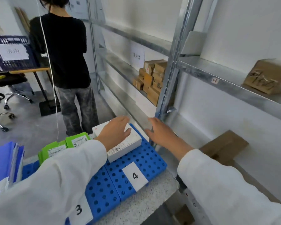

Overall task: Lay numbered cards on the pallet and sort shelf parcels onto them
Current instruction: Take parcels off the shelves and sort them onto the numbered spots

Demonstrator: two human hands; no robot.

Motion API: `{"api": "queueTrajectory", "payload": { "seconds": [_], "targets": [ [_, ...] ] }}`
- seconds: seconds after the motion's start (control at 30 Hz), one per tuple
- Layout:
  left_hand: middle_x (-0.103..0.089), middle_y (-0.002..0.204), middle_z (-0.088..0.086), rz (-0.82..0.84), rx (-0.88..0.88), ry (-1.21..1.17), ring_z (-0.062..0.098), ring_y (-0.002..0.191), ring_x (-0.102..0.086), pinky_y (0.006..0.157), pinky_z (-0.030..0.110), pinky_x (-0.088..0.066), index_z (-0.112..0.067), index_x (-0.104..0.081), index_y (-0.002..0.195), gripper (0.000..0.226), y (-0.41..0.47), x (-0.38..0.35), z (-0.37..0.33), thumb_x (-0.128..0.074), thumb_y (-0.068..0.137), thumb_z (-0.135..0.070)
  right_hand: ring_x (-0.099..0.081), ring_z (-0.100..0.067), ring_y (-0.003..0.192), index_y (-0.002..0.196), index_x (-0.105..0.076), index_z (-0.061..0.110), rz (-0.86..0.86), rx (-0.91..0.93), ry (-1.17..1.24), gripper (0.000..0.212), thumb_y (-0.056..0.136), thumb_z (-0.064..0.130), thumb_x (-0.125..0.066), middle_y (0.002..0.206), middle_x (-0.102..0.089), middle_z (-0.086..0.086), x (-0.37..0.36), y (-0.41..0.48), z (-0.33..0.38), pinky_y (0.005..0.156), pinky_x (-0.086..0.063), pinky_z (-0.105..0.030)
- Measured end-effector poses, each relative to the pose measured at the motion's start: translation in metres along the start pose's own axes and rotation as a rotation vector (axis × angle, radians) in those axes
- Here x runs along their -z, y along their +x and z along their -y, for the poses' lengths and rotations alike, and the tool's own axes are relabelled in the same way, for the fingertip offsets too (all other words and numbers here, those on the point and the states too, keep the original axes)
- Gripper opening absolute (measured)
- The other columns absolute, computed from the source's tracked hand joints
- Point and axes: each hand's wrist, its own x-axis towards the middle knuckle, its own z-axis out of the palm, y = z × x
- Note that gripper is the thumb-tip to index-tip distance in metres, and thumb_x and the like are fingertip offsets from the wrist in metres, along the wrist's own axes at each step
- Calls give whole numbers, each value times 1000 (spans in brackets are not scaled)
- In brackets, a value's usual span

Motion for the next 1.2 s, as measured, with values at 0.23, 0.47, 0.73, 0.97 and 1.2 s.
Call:
{"api": "queueTrajectory", "payload": {
  "seconds": [0.23, 0.47, 0.73, 0.97, 1.2],
  "targets": [
    [-42, 149, 2, -26, -106, 19, 18, 136, -37, 111, 30, -29, -16, -39, 145, 51, -71, 29, -80, -45, 98, -37, -52, -27, 119, 139, -37, 19, -118, -55, 70, 49, 95, 38, -49, 139, -45, -6, 27, -121, -4, 97, -46, -42],
    [-48, 143, 4, -4, -295, 5, 20, 131, -43, 107, 33, -35, -15, -43, 141, 48, -122, 48, -156, -48, 97, -32, -57, -23, 105, 141, -34, 23, -223, -265, 92, 49, 95, 39, -42, 139, -45, -1, 39, -231, -14, 86, -50, -42],
    [-57, 132, 6, 54, -488, -49, 21, 121, -51, 102, 32, -39, -10, -52, 132, 40, -156, 17, -215, -50, 96, -28, -54, -24, 119, 145, -34, 24, -290, -365, 234, 53, 95, 33, -51, 144, -42, -3, 35, -320, -32, 94, -47, -37],
    [-58, 129, 6, 165, -537, -55, 22, 116, -53, 97, 35, -46, -15, -51, 132, 41, -151, -35, -232, -49, 95, -33, -52, -26, 123, 142, -35, 23, -195, -601, 192, 48, 97, 38, -47, 145, -44, -2, 6, -351, -65, 85, -43, -34],
    [-51, 137, 6, 393, -466, -125, 24, 121, -51, 96, 36, -44, -17, -45, 137, 44, -135, -107, -243, -49, 97, -34, -44, -27, 133, 147, -28, 22, -78, -748, 228, 55, 98, 41, -43, 153, -34, -2, -39, -361, -107, 104, -40, -39]
  ]
}}
